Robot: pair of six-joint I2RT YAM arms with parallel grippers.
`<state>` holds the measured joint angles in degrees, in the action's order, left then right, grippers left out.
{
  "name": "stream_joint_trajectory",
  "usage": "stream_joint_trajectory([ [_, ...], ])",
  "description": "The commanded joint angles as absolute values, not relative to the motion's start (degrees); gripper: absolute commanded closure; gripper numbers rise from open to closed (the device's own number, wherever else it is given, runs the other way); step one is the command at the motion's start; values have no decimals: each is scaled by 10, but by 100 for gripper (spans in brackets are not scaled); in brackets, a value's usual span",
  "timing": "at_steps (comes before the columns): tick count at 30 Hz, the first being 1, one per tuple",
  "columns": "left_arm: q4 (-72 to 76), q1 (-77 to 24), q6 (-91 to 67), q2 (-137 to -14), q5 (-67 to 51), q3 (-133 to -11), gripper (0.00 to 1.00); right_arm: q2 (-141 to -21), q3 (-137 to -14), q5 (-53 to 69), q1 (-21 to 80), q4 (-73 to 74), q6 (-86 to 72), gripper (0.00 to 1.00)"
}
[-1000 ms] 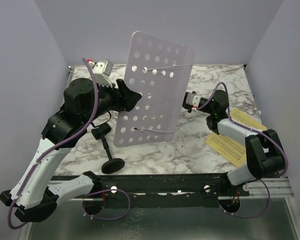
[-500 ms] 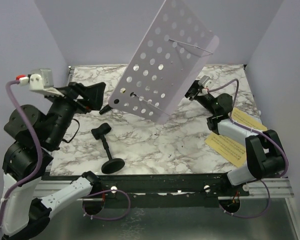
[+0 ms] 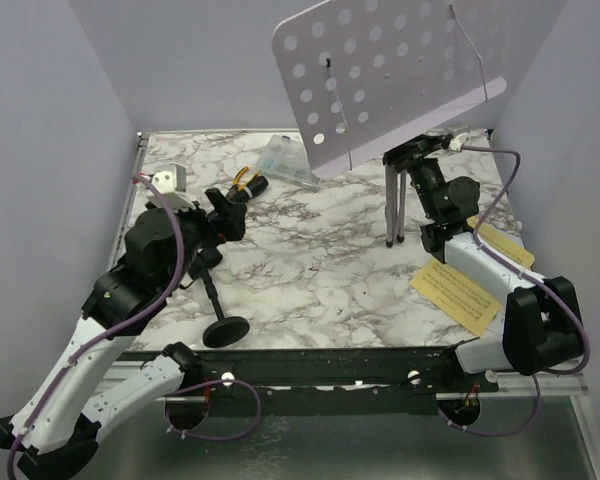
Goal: Set up the instrument practice props
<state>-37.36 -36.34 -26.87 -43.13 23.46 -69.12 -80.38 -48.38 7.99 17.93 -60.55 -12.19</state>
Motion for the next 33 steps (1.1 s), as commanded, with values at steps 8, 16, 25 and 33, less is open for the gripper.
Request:
stream_joint_trajectory([
  [8,105,-363,-392,-581,-179,-448,14,-748,-514,-127,249,-547,-211,99],
  [16,212,-462,-240,-755,-34,-495,27,-728,-535,-222,287,-432,-201,100],
  [25,314,-510,-207,-899,71,-541,30,-724,-527,-267,336,-452,-84,99],
  [33,314,-514,-192,-905,105,-523,64,-694,-469,-293,348,-557,-12,99],
])
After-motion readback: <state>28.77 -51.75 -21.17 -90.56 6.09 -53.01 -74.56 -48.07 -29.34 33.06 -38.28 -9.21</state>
